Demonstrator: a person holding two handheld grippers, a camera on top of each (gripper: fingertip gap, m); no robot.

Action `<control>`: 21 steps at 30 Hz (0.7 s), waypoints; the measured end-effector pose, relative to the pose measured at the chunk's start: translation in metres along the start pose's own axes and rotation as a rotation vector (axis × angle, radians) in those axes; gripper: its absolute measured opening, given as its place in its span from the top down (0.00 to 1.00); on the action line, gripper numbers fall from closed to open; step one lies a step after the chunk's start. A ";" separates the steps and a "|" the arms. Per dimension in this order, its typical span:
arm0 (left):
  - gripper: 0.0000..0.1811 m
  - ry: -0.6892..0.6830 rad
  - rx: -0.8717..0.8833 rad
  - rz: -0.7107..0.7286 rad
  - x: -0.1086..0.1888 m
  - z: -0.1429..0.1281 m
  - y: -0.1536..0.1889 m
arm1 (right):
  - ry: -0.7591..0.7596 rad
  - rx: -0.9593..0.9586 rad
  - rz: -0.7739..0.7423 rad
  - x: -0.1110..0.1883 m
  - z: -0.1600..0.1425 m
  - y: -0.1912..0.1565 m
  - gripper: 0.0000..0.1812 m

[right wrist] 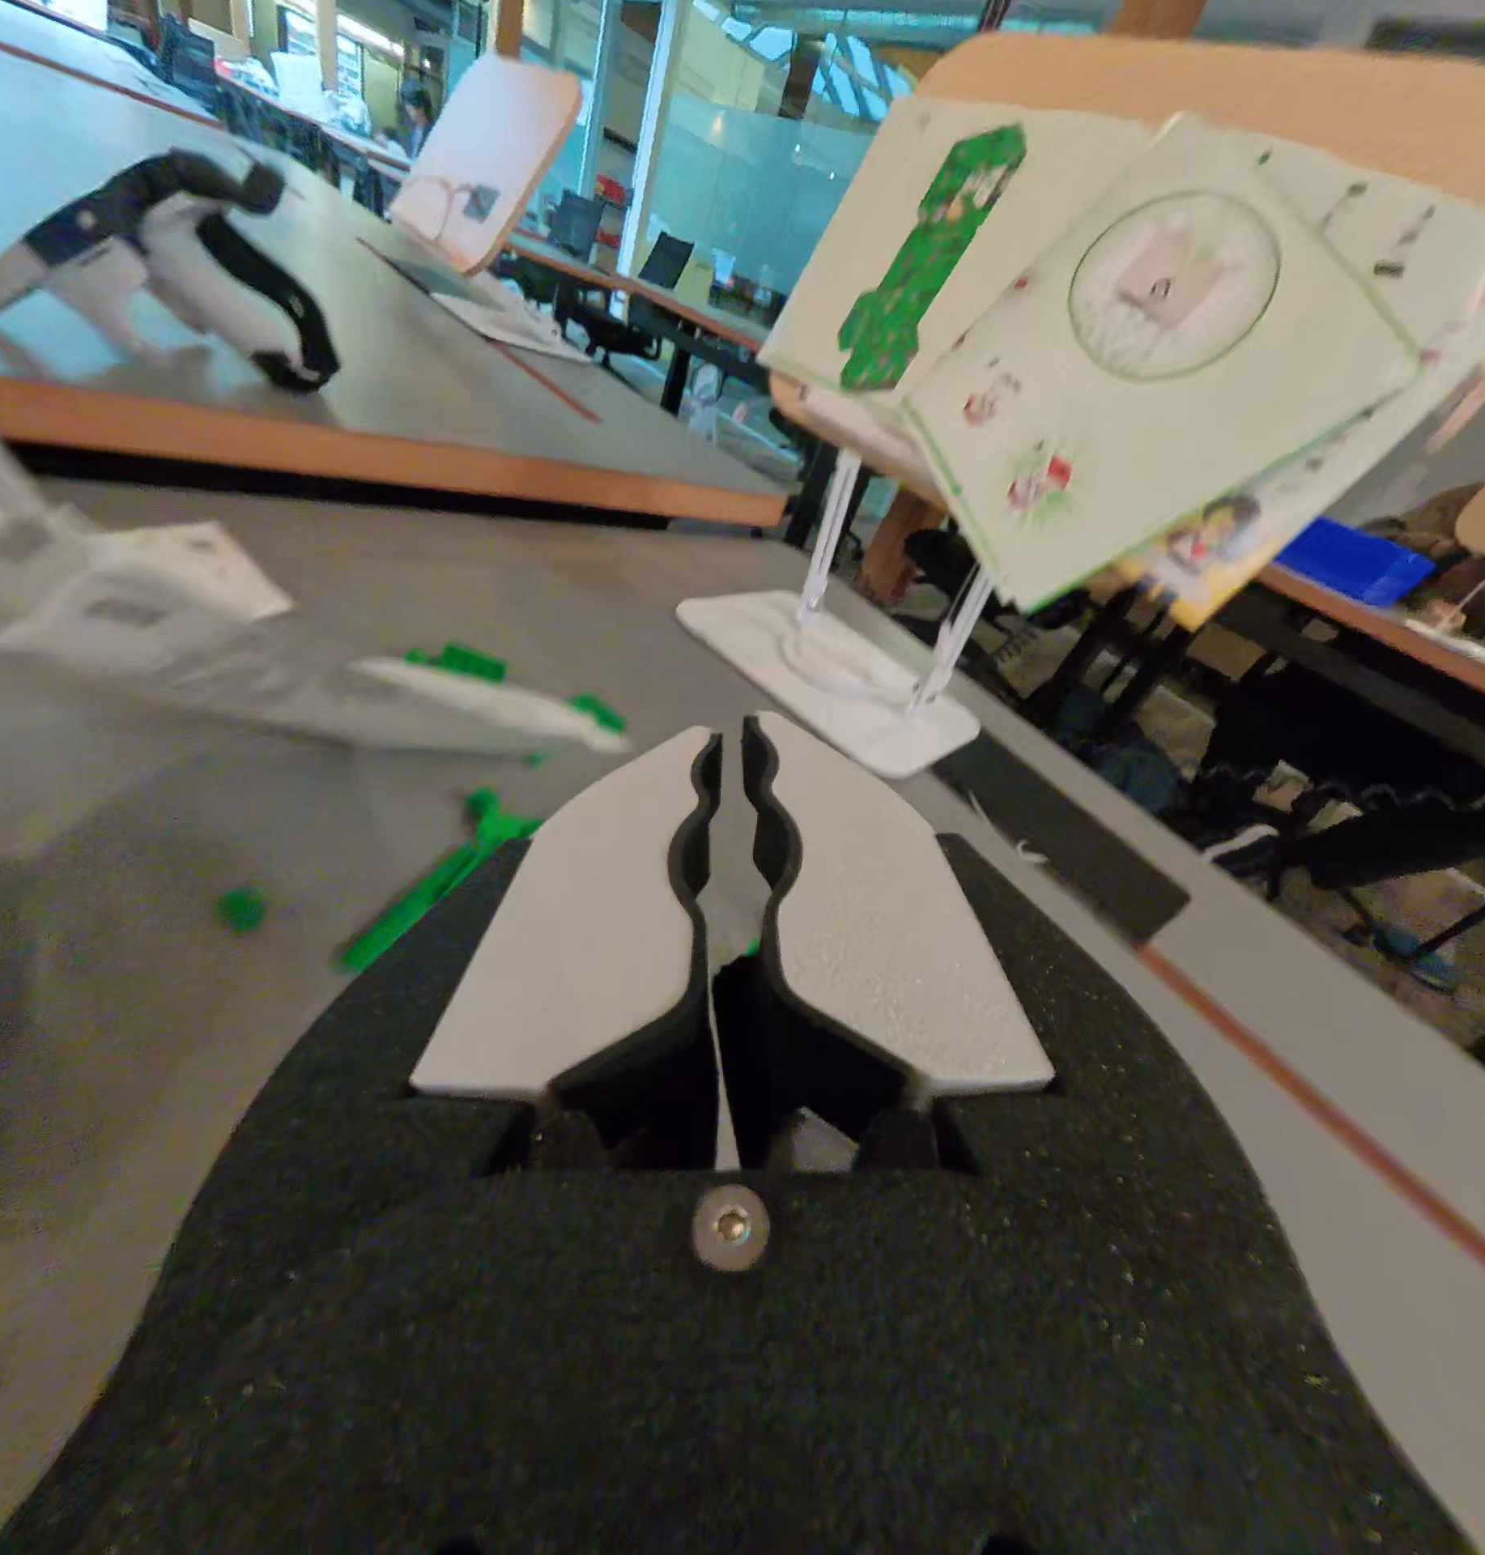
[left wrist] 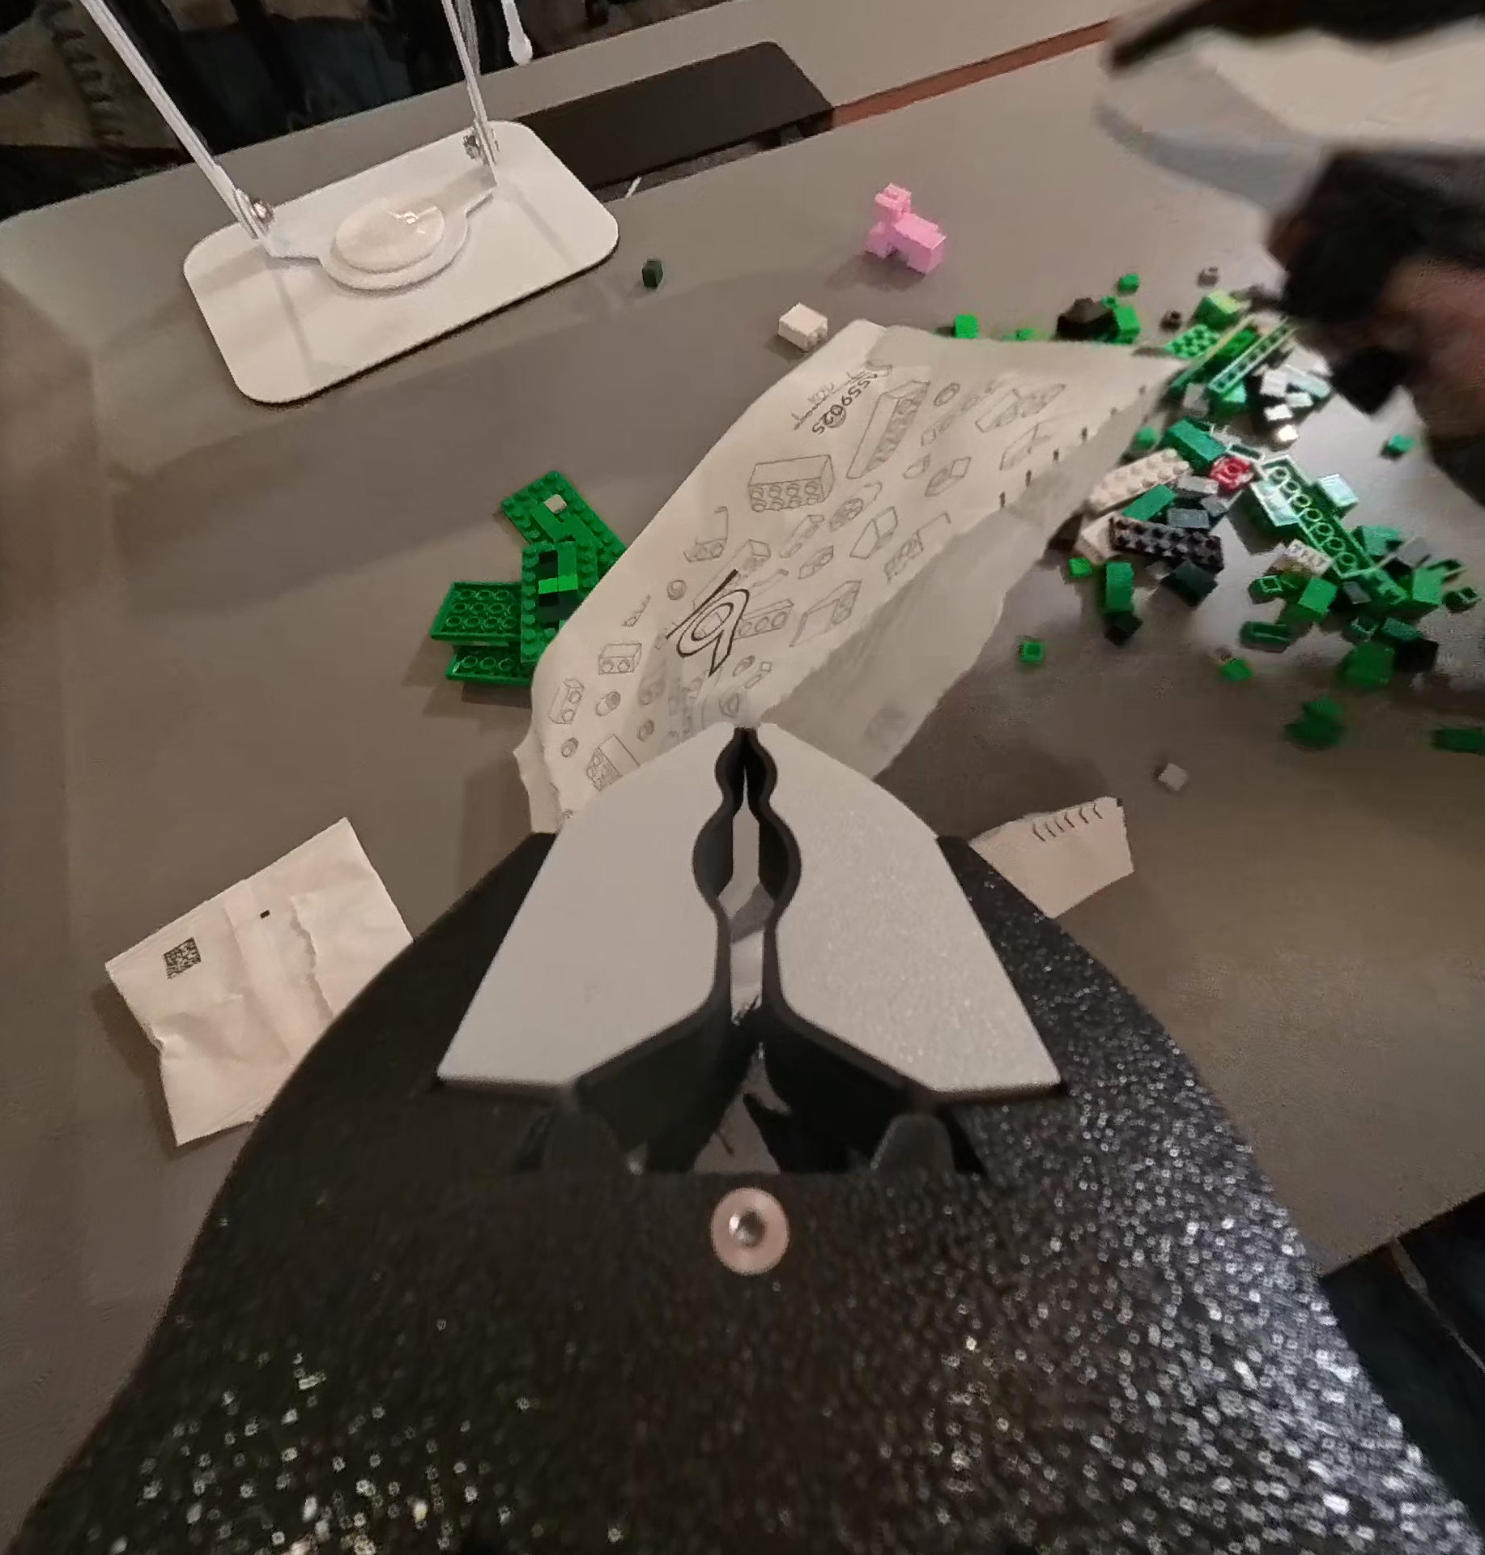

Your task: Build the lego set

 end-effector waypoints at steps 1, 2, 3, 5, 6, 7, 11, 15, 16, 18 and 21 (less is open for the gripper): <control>1.00 0.005 0.001 -0.004 0.000 0.001 0.000 | 0.016 0.004 -0.005 -0.016 0.010 0.010 0.96; 1.00 0.007 0.001 -0.009 0.000 0.001 0.000 | 0.031 0.004 -0.010 -0.033 0.019 0.019 0.96; 1.00 0.007 0.001 -0.011 -0.001 0.000 0.000 | 0.042 -0.003 -0.009 -0.050 0.026 0.027 0.95; 1.00 0.007 0.002 -0.018 -0.002 -0.001 0.000 | 0.059 -0.039 -0.005 -0.082 0.038 0.040 0.93; 1.00 0.009 0.005 -0.024 -0.002 -0.001 0.000 | 0.069 -0.066 0.006 -0.097 0.043 0.044 0.92; 1.00 0.010 0.005 -0.027 -0.003 -0.001 0.000 | 0.076 -0.088 0.017 -0.111 0.047 0.048 0.90; 1.00 0.010 0.001 -0.028 -0.003 -0.001 -0.001 | 0.094 -0.199 0.008 -0.165 0.053 0.066 0.86; 1.00 0.018 -0.001 -0.024 -0.002 -0.001 -0.003 | 0.125 -0.270 0.032 -0.214 0.054 0.074 0.83; 1.00 0.020 0.000 -0.025 -0.002 -0.002 -0.004 | 0.120 -0.264 0.030 -0.226 0.057 0.076 0.83; 1.00 0.020 0.006 -0.027 -0.002 -0.002 -0.005 | 0.116 -0.262 0.006 -0.248 0.063 0.079 0.85; 1.00 0.015 0.013 -0.019 -0.002 -0.004 -0.008 | 0.045 -0.265 -0.088 -0.272 0.065 0.087 0.89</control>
Point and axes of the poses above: each gripper's, where its closed fingertips meet, x back along the fingers, z out of its top, y = z × x across the jaws, the point moved 7 cm from there along x, back along the fingers, and after that the axes turned 4 degrees about z, right-handed, at the moved point
